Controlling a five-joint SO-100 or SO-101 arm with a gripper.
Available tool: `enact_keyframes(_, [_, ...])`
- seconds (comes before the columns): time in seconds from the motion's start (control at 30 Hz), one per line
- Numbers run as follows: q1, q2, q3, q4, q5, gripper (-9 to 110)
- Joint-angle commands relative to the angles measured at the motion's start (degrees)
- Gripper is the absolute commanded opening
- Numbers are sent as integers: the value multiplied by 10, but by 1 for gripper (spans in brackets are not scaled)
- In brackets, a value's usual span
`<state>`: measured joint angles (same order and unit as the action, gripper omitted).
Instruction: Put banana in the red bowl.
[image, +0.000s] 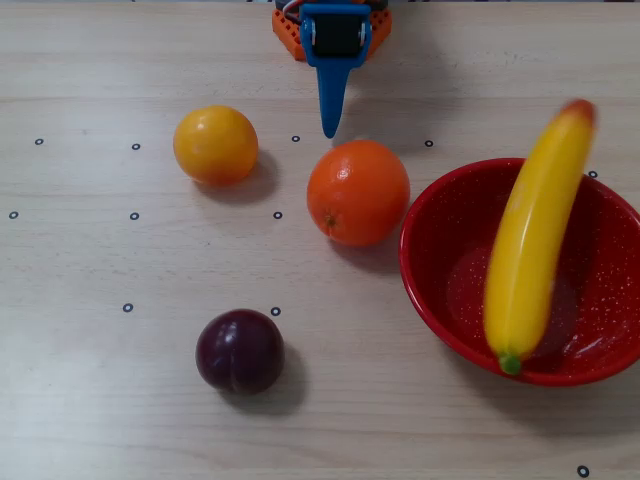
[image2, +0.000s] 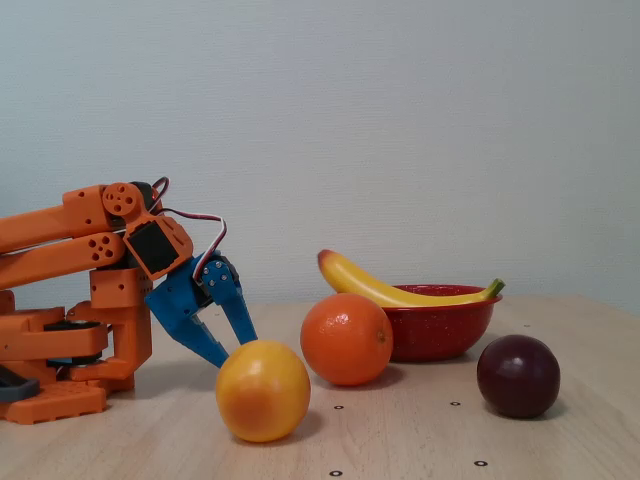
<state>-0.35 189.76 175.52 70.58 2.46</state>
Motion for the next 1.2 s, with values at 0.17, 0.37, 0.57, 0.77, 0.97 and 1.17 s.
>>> enact_keyframes(0.17, [-9, 11, 4, 23, 15, 0])
enact_keyframes(0.37, [-9, 11, 0, 40, 15, 0])
enact_keyframes(0.57, [-17, 11, -2, 49, 4, 0])
enact_keyframes(0.77, [-22, 11, -4, 55, -4, 0])
enact_keyframes(0.97, [-23, 11, -4, 55, -31, 0])
enact_keyframes(1.17, [-24, 11, -4, 55, -53, 0])
